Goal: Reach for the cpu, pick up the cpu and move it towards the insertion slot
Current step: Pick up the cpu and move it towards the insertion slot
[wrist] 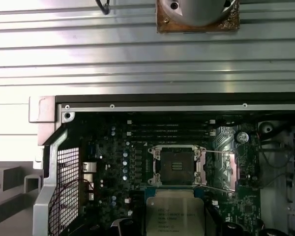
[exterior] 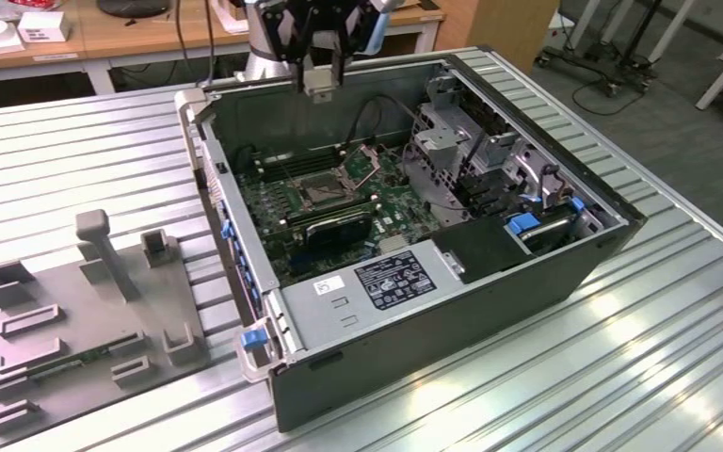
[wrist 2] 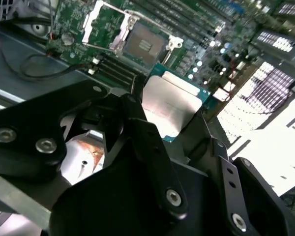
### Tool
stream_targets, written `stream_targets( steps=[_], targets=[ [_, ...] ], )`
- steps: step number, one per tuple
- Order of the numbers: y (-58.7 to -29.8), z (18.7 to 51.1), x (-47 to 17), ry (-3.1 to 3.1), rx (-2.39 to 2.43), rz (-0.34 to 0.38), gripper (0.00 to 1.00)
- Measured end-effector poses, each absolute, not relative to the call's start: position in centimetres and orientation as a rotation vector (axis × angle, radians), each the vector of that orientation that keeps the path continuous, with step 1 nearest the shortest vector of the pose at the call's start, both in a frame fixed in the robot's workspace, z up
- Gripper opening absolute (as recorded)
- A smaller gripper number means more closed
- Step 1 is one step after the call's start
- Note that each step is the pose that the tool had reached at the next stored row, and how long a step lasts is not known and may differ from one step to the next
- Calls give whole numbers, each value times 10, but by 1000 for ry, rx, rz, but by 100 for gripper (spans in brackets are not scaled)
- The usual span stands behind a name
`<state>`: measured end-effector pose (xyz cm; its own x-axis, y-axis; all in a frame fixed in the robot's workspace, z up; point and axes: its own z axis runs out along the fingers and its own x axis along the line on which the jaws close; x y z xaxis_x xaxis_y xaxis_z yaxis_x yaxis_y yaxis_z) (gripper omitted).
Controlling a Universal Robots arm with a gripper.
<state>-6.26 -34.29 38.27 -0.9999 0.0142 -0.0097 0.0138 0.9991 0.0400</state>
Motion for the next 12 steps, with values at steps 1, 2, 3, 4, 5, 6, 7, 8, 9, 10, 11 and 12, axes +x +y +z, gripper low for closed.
stream_targets(
  steps=[1,2,3,4,5,6,7,8,9,10,11,12],
  targets=[
    [-340,382,-62,3131,22,63,55],
    [-338,381,-61,3131,22,62,55],
    [-336,380,-61,3131,22,62,55],
    [-333,380,-60,3131,22,63,55],
    [-332,379,-60,3131,22,63,55],
    [-331,379,-60,3131,22,62,55],
    [-331,379,-60,3131,22,63,55],
    [-331,379,-60,3131,22,62,55],
    [-331,379,-60,3131,22,62,55],
    [-331,379,-60,3131,22,62,55],
    [-331,379,-60,3131,22,63,55],
    [-331,379,-60,3131,22,63,55]
  ],
)
